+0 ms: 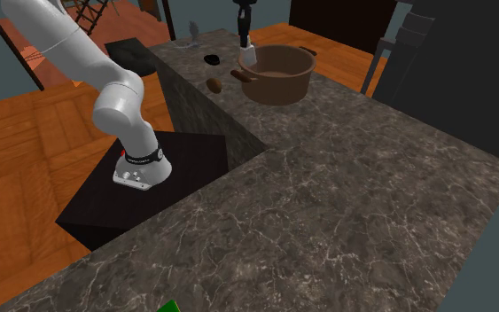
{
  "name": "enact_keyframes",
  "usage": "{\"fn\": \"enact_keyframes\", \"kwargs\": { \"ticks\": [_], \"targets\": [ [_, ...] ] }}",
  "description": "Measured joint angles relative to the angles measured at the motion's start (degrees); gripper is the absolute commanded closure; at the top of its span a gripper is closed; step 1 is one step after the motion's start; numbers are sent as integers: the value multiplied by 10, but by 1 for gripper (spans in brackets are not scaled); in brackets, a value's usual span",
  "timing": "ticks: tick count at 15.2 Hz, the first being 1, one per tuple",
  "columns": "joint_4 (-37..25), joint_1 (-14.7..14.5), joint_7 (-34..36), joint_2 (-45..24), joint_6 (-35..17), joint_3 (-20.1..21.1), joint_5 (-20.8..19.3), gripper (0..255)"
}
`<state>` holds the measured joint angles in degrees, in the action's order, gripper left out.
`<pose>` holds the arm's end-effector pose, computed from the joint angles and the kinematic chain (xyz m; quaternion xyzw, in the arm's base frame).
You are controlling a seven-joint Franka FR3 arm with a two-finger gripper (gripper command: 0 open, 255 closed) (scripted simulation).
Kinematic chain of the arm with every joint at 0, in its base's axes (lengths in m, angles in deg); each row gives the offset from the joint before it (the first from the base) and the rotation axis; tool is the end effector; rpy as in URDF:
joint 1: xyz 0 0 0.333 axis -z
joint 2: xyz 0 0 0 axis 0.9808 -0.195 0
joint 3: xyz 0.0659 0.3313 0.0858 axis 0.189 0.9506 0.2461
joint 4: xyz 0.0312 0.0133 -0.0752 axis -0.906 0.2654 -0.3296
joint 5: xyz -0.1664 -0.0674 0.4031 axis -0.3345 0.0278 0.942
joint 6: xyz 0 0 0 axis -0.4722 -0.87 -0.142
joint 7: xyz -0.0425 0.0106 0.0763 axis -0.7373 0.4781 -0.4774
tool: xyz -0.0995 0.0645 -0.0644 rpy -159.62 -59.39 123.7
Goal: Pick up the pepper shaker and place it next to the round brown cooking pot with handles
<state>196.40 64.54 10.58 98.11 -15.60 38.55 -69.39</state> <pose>0.3805 0.2867 0.5814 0.9999 -0.0059 -0.0099 0.0114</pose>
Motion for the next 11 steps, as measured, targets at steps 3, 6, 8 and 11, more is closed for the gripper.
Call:
{"fn": "enact_keyframes", "kwargs": {
  "ticks": [3, 6, 8, 11],
  "targets": [
    [-18, -12, 43, -14, 2, 31, 7, 255],
    [-38, -23, 86, -39, -6, 63, 9, 255],
    [-66, -31, 121, -64, -3, 88, 6, 255],
    [-95, -42, 168, -93, -4, 120, 1, 255]
  ]
}}
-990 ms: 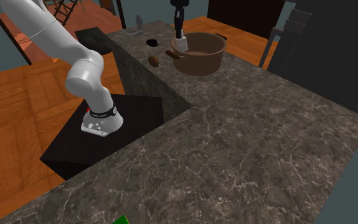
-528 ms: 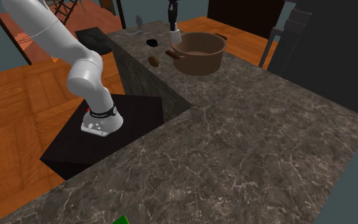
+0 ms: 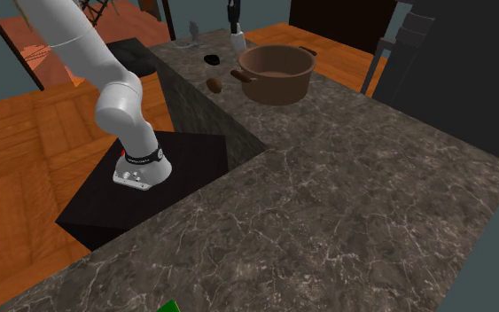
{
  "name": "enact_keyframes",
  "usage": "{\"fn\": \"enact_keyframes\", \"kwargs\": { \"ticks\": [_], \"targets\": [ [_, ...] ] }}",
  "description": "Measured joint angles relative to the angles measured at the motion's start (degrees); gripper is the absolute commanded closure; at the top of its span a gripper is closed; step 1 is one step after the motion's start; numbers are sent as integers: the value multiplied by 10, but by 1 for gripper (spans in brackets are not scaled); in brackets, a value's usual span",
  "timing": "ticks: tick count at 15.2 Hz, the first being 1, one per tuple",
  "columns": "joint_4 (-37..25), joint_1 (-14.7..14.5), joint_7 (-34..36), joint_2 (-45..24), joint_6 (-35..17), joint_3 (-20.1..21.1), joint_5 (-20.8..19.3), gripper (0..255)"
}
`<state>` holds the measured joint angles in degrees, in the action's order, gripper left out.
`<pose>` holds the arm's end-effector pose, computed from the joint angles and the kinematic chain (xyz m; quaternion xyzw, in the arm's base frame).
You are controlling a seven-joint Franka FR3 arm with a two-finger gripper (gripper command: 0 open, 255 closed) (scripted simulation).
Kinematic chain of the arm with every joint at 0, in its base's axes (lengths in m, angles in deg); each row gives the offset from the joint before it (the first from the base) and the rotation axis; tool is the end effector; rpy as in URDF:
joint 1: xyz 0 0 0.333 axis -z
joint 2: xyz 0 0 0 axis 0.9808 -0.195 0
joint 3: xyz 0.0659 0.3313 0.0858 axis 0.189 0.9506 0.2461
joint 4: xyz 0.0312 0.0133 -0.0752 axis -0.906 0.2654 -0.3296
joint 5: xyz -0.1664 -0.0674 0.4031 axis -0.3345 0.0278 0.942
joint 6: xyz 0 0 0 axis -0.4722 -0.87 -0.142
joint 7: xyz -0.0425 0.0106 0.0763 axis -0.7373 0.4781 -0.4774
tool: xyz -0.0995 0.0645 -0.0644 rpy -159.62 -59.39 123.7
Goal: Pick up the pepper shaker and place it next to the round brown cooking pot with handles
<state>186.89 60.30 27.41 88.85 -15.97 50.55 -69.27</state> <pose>0.3231 0.4306 0.5812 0.9999 -0.0059 -0.0097 0.0116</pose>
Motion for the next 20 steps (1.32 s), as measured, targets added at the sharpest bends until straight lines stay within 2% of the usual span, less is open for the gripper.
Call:
{"fn": "enact_keyframes", "kwargs": {
  "ticks": [3, 8, 10, 13, 15, 20],
  "targets": [
    [-42, -14, 56, -42, 2, 37, -15, 255],
    [-121, -44, 145, -129, 9, 88, -61, 255],
    [-165, -64, 184, -171, 21, 106, -87, 255],
    [-246, -115, 252, -254, 41, 127, -143, 255],
    [-253, -125, 264, -269, 37, 128, -153, 255],
    [-210, -120, 265, -265, -2, 127, -151, 255]
  ]
}}
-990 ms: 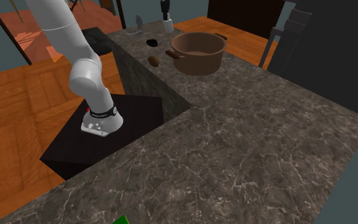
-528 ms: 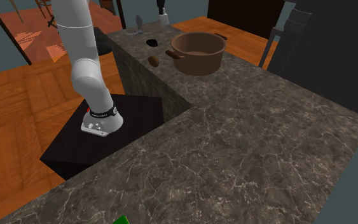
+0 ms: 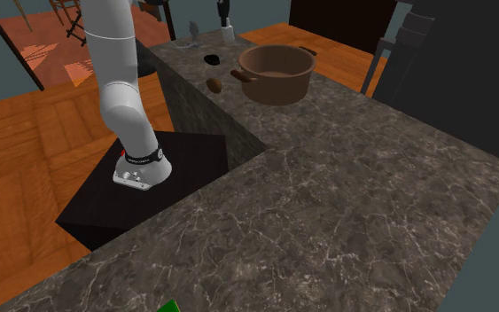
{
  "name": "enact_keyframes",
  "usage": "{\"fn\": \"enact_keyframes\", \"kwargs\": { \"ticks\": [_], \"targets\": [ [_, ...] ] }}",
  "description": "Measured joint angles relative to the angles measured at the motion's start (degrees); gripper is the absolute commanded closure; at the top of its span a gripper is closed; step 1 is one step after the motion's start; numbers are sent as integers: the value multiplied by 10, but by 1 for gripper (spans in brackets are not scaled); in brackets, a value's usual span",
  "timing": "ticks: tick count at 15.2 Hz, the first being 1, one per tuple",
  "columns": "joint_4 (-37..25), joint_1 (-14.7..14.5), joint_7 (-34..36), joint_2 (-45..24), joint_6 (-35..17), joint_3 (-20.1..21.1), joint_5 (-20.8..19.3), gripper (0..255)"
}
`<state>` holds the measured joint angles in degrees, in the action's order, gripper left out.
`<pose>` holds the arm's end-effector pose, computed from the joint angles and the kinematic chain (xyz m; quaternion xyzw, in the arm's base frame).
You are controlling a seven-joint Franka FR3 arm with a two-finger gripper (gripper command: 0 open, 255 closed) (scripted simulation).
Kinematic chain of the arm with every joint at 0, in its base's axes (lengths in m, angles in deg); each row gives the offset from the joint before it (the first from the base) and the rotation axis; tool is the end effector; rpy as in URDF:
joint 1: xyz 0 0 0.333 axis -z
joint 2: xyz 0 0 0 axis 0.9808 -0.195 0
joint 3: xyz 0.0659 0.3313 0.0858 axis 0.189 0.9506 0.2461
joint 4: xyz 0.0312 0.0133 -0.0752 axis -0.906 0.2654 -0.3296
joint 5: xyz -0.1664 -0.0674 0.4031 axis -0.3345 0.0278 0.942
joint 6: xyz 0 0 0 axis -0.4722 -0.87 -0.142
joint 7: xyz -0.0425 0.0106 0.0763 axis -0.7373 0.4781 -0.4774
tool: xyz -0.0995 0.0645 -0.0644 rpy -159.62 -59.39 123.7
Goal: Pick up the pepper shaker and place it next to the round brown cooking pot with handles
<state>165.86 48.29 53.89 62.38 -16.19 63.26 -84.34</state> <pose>0.2452 0.6206 0.5503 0.9999 -0.0065 -0.0100 0.0114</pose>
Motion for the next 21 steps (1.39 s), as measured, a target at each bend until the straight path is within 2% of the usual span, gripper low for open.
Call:
{"fn": "enact_keyframes", "kwargs": {
  "ticks": [21],
  "targets": [
    [144, 7, 11, -16, -155, -9, -16, 255]
  ]
}}
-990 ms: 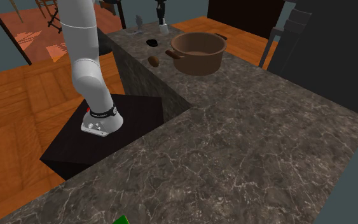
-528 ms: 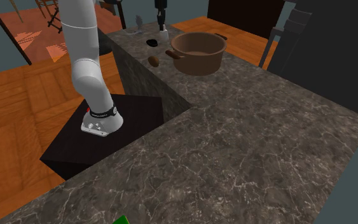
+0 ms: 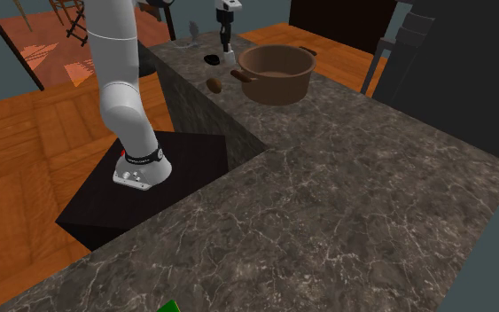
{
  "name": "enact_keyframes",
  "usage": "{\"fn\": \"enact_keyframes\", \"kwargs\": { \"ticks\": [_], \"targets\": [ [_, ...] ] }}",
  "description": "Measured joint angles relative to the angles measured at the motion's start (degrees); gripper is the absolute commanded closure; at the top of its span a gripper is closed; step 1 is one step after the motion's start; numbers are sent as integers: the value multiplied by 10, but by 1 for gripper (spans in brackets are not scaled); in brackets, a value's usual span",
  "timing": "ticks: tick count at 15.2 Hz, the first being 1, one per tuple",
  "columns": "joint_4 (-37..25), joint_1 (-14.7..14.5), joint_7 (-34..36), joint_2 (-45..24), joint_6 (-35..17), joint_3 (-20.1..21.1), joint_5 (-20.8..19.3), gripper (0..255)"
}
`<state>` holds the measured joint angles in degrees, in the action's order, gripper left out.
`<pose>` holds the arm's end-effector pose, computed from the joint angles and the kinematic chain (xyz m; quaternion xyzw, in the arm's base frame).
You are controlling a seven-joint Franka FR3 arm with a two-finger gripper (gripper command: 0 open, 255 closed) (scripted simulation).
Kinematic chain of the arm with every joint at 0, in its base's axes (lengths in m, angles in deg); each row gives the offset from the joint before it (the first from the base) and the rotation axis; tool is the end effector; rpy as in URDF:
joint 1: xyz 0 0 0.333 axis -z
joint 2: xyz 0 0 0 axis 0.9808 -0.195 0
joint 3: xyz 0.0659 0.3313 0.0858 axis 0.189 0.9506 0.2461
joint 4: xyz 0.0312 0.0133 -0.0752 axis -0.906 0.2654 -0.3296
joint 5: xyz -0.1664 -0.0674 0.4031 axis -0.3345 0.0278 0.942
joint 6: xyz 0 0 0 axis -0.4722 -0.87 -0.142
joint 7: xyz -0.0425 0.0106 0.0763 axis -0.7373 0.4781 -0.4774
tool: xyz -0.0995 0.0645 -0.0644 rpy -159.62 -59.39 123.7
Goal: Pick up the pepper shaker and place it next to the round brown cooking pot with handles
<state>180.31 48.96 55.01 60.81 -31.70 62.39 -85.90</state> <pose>0.2442 0.6183 0.4271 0.9999 -0.0067 -0.0100 0.0114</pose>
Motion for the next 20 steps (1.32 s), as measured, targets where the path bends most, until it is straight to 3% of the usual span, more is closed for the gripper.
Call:
{"fn": "enact_keyframes", "kwargs": {
  "ticks": [12, 19, 20],
  "targets": [
    [53, -9, 19, -35, -79, -12, -30, 255],
    [56, -10, 21, -39, -85, -14, -34, 255],
    [56, -10, 21, -39, -85, -14, -34, 0]
  ]
}}
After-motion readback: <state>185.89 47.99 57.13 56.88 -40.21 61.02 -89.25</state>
